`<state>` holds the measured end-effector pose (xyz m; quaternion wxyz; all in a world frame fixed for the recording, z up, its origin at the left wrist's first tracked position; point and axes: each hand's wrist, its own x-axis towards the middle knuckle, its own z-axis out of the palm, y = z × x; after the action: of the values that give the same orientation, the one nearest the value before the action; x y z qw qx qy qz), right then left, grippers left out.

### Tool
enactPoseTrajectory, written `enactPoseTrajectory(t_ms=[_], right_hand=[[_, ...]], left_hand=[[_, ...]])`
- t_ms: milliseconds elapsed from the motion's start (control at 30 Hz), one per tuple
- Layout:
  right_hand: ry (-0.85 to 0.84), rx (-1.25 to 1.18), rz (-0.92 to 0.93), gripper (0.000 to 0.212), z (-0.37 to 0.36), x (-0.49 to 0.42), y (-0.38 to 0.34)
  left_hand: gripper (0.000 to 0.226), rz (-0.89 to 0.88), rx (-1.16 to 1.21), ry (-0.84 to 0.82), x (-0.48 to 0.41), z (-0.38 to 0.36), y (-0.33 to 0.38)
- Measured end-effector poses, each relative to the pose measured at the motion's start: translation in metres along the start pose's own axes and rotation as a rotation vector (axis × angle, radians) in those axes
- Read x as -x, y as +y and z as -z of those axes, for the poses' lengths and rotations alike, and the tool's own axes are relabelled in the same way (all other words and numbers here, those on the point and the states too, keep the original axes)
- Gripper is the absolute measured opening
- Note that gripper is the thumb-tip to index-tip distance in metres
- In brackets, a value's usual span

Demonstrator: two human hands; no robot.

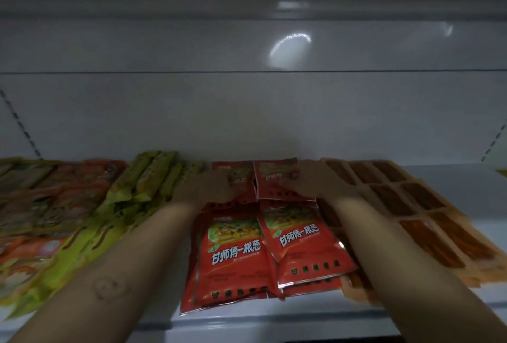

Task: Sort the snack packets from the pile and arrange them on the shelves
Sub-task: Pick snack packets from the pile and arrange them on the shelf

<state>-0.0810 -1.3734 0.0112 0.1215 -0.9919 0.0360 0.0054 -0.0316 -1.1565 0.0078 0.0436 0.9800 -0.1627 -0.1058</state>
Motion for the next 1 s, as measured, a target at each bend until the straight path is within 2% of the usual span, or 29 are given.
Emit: enactPoseTrajectory(t_ms=[367, 667, 867, 1000], right_hand=[[-0.012, -0.011, -0.014, 0.052, -0.013, -0.015, 0.0], [-0.026, -0.052, 0.011, 0.048, -0.011, -0.014, 0.0], [0.016, -0.112, 0.04, 0.046, 0.011, 0.023, -0.012], [0.032, -0.141, -0.004, 0.048, 0.024, 0.085, -0.017]], left_hand=[[0.058, 0.042, 0.012, -0.017, -0.005, -0.002, 0.003], [0.058, 0.096, 0.209, 0.056, 0.002, -0.005, 0.005], [0.049, -0.003, 0.198, 0.135, 0.045, 0.006, 0.012], [0.058, 0.057, 0.181, 0.192, 0.089, 0.0, 0.007]])
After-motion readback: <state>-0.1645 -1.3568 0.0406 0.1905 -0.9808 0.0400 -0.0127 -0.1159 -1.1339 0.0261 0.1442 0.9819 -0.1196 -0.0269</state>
